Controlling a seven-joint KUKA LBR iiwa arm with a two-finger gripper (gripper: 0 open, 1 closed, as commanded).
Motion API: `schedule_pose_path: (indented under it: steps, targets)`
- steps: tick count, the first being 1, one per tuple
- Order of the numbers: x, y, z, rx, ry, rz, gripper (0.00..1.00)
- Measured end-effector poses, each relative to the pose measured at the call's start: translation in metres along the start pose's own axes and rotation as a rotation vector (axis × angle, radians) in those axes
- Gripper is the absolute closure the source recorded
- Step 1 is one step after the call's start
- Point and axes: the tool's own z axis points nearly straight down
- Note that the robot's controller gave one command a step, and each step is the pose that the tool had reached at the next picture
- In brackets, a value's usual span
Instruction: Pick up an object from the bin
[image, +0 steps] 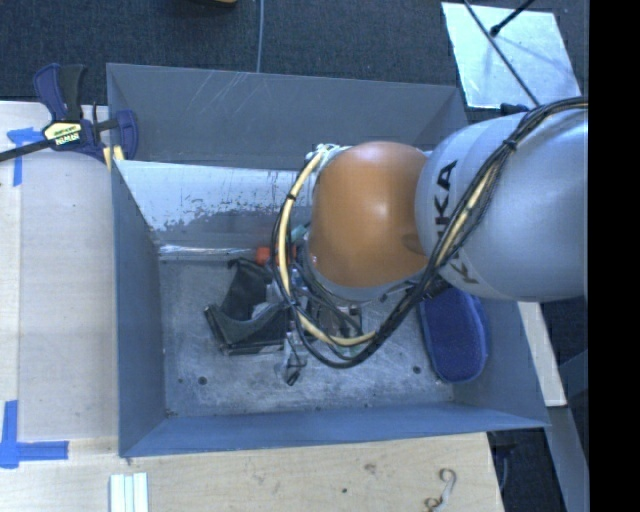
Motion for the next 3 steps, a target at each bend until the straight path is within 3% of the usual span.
schedule_pose_path:
  steps: [1,2,3]
  targets:
    - [-0.04,-0.017,0.111,-0.011,-0.035,-0.085,0.0]
    - [-0.042,-0.017,0.105,-0.01,-0.04,-0.083,1.0]
    - [-0.051,-0.014,-0.03,-0.002,-0.01,-0.086,1.0]
